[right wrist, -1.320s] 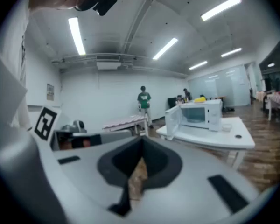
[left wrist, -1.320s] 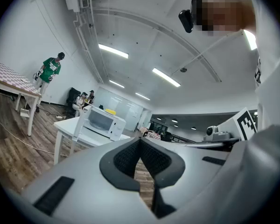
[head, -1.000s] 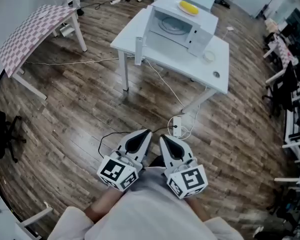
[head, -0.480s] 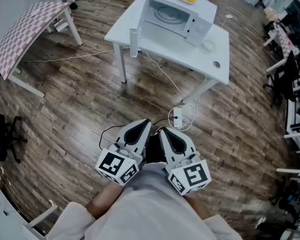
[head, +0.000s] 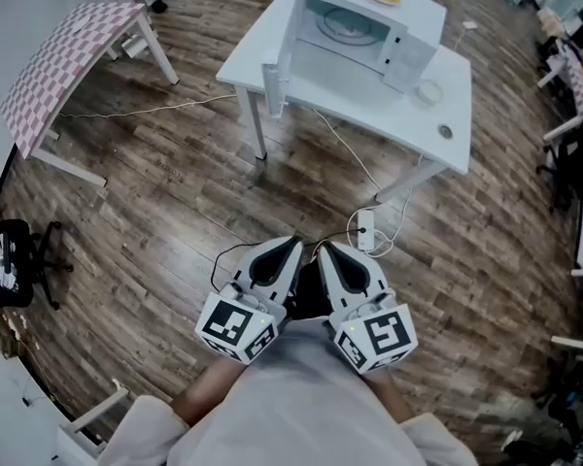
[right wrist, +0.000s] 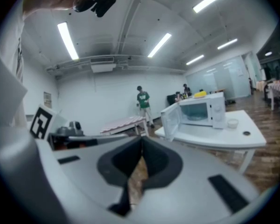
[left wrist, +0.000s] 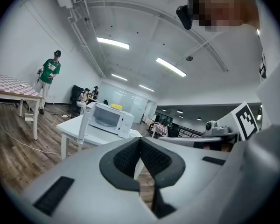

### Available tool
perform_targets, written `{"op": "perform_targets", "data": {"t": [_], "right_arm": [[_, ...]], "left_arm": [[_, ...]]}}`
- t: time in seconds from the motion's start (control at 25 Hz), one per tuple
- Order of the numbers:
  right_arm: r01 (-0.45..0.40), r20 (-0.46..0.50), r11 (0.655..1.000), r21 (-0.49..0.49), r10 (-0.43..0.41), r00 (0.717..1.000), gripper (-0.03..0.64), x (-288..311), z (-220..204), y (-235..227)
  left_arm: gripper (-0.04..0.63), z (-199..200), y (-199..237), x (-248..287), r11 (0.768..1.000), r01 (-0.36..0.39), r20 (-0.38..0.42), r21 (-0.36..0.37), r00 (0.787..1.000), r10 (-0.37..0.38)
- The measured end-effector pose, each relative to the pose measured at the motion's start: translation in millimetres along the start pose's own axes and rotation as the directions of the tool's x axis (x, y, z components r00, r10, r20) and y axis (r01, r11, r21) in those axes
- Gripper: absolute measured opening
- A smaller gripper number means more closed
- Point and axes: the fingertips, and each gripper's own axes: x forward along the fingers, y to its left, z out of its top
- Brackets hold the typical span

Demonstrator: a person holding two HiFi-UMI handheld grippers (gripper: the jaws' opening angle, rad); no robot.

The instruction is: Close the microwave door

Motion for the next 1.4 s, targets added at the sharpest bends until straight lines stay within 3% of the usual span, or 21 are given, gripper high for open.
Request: {"op": "perform_targets", "data": {"t": [0.64,1.0,1.4], "right_arm": [[-0.057,-0.046,0.998,0.016,0.058,0.997,0.023,69.2,27.1,-87.8],[-0.085,-0.01,0.996,0.025,0.085,0.996,0.023,80.6,51.1,-139.6],[-0.155,0.016,0.988,0.019,0.155,0.988,0.023,90.3,64.2,-149.5]], "left_arm": [[0.02,11.4,33.5,109.6,1.0,0.008,-0.063,-0.025,0.998,-0.01],[0.02,23.7,37.2,155.5,0.999,-0.025,-0.062,0.02,0.998,0.026],[0.02,42.7,41.7,172.6,0.995,-0.089,-0.016,0.036,0.996,0.089]]}}
